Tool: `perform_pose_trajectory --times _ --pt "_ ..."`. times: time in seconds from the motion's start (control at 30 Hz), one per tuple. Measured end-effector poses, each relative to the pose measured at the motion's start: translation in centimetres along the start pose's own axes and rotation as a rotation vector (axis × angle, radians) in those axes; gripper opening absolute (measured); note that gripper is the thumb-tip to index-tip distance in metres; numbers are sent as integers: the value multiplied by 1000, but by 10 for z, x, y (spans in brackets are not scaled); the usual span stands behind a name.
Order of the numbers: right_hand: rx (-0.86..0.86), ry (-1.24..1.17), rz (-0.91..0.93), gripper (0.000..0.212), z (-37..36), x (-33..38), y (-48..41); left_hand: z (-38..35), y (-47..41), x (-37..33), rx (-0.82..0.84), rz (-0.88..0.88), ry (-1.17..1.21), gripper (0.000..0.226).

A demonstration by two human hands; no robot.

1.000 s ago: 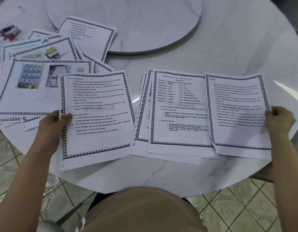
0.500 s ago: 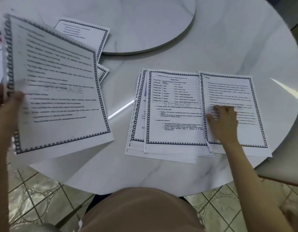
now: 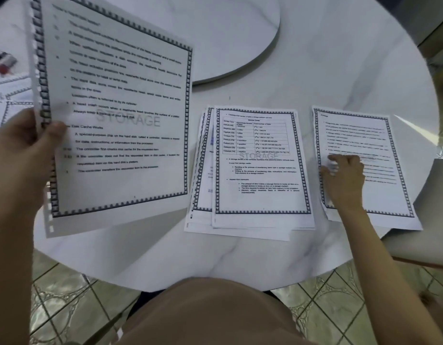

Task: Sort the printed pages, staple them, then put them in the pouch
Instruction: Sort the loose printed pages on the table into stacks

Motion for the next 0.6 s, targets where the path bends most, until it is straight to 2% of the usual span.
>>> perform_pose_trajectory --times 0.07,0.13,0.17,0.33,0.4,0.5,0.6 --pt "20 -40 7 33 -4 13 8 -11 1 -3 -3 31 45 21" --pt "70 -52 -12 36 -10 25 14 -12 0 2 16 39 66 48" --pt "90 -39 -21 40 -13 31 16 -7 -3 7 -2 29 82 51" --pt "107 13 -73 51 -23 48 21 -23 4 1 -57 -49 98 8" --pt "90 -57 -84 44 -25 50 20 -24 6 3 -94 -55 94 20" --pt "67 -292 -99 23 -21 54 20 -21 6 6 -131 -42 80 20" --pt "85 -441 -144 19 -12 55 14 -22 10 5 -100 -47 121 23"
Point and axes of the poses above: each hand's wrist, its own y-axis away from the middle knuckle, its own z-axis out of the back of the hand, x = y × z, the point moved 2 cm from there along -y, towards the middle knuckle, and after that the axes turned 7 degrees about y, right-handed, at the moved point
